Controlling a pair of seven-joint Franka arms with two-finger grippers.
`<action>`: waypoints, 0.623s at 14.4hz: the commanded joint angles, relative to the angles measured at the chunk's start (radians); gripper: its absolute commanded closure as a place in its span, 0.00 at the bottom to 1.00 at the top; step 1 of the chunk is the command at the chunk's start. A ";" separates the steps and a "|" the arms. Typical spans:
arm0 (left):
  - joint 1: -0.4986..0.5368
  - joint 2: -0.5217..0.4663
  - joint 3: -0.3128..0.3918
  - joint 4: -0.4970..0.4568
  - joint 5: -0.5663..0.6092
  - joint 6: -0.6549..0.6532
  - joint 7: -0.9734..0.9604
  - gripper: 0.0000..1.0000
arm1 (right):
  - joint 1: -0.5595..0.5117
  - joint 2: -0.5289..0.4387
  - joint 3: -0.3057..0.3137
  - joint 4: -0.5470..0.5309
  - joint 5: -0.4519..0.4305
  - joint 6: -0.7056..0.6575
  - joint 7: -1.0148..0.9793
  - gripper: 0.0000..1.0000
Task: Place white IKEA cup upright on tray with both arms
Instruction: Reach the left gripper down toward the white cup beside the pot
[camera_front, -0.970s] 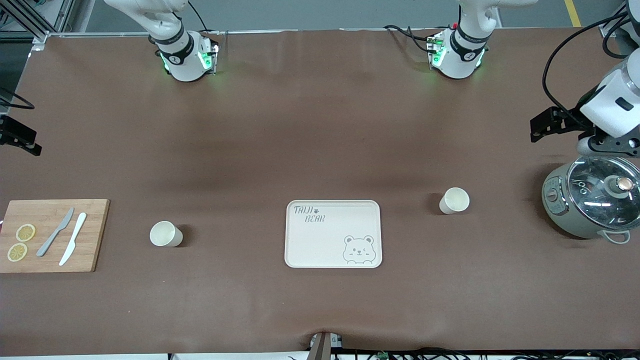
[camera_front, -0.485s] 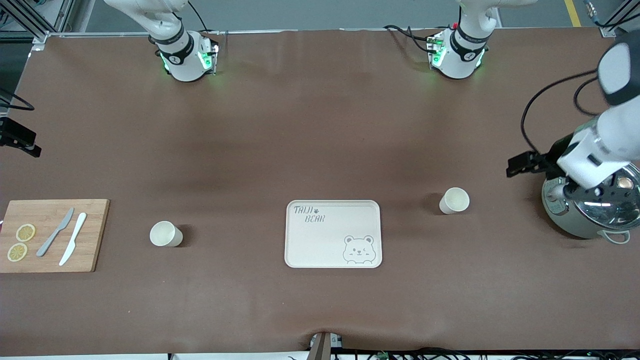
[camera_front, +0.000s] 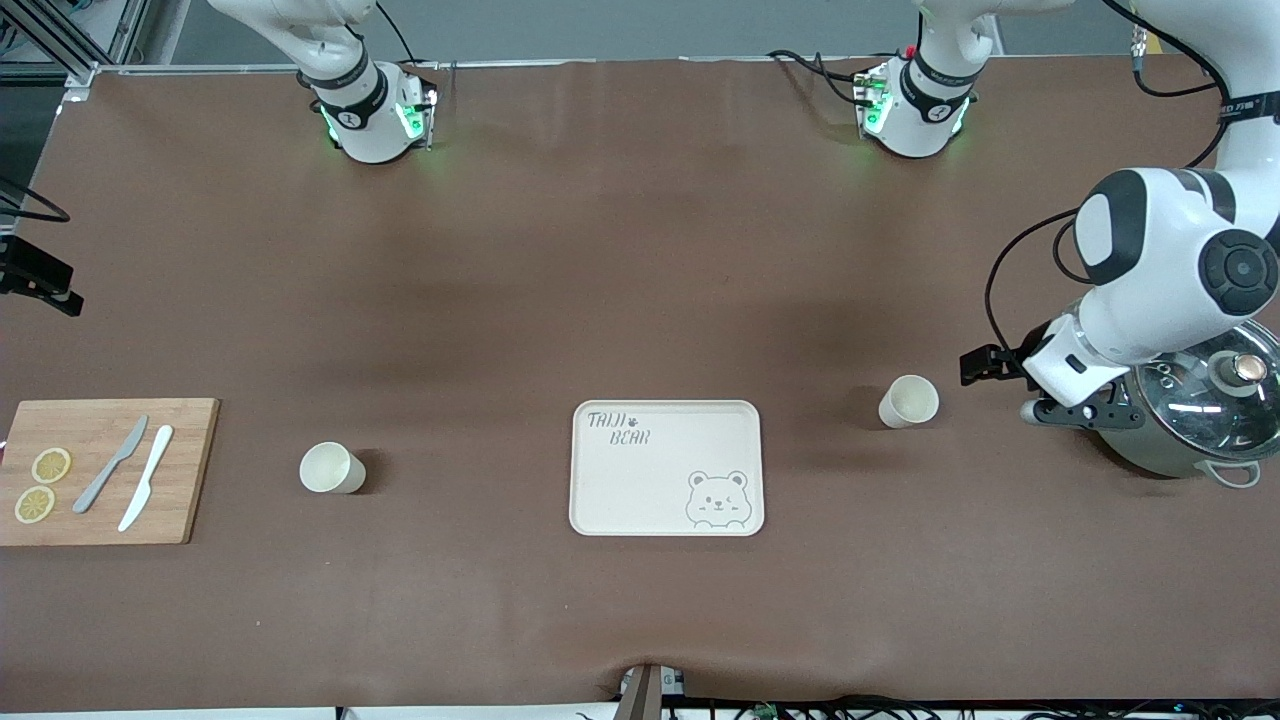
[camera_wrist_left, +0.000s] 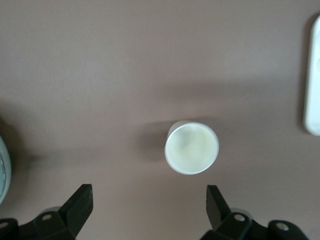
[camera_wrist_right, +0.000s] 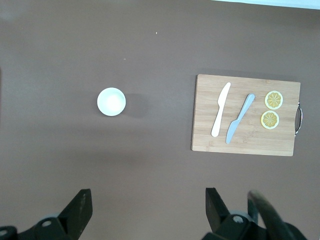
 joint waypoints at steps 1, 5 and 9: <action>0.003 -0.024 -0.014 -0.089 0.058 0.057 0.013 0.00 | -0.002 0.006 0.010 0.007 -0.003 -0.022 0.001 0.00; 0.005 -0.025 -0.014 -0.207 0.058 0.232 0.000 0.00 | -0.014 0.006 0.013 0.015 -0.146 -0.008 -0.022 0.00; 0.005 -0.022 -0.016 -0.233 0.056 0.275 -0.003 0.00 | -0.069 0.006 0.006 -0.002 0.116 0.006 -0.181 0.00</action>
